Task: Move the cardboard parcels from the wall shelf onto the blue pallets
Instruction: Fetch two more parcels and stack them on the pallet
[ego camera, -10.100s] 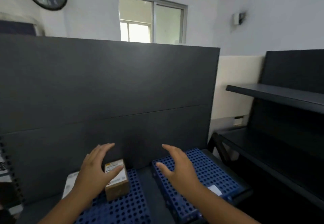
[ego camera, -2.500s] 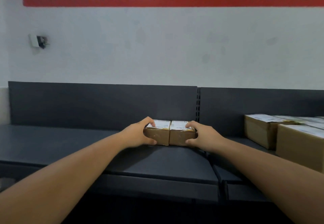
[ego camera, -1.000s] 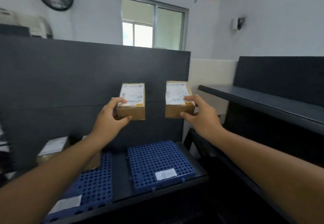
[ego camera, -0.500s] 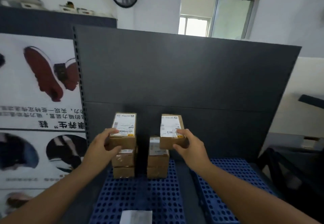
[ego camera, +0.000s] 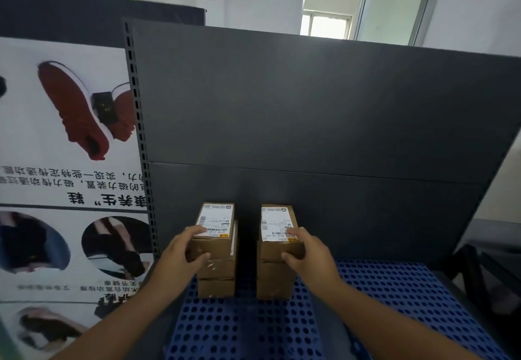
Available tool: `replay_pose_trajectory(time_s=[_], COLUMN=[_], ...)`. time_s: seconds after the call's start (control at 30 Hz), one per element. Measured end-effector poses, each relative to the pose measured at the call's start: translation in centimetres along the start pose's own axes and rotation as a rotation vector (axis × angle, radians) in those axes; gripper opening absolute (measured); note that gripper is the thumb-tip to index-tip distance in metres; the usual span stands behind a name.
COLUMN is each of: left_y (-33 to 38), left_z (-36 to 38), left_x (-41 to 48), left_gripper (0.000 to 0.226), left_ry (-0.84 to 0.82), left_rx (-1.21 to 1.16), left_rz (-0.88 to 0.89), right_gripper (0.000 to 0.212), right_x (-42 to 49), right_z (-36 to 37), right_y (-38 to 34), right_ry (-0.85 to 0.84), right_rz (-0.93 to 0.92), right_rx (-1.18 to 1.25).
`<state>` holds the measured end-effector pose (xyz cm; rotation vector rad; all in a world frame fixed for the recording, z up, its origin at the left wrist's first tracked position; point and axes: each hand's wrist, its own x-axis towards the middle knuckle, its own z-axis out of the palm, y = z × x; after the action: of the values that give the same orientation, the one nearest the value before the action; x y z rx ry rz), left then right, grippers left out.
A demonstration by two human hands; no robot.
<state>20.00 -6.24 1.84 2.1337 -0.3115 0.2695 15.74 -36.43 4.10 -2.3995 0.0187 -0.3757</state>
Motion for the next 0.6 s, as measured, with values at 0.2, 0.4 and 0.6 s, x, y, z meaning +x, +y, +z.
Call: replay_pose_trajectory(time_s=[0.2, 0.4, 0.6], left_y=[0.1, 0.7, 1.2], left_z=[0.7, 0.4, 0.0], left_x=[-0.2, 0.0, -0.5], left_gripper=[0.058, 0.077, 0.081], left_ry=[0.001, 0.006, 0.022], left_rx=[-0.017, -0.028, 0.018], left_rz=[0.003, -0.007, 0.006], right_gripper=[0.057, 0.068, 0.067], right_x=[-0.2, -0.3, -0.6], right_z=[0.1, -0.7, -2.1], right_y=[0.4, 0.1, 0.0], right_ry=[-0.025, -0.035, -0.019], right_rz=[-0.023, -0.018, -0.037], right_rx=[0.031, -0.012, -0.003])
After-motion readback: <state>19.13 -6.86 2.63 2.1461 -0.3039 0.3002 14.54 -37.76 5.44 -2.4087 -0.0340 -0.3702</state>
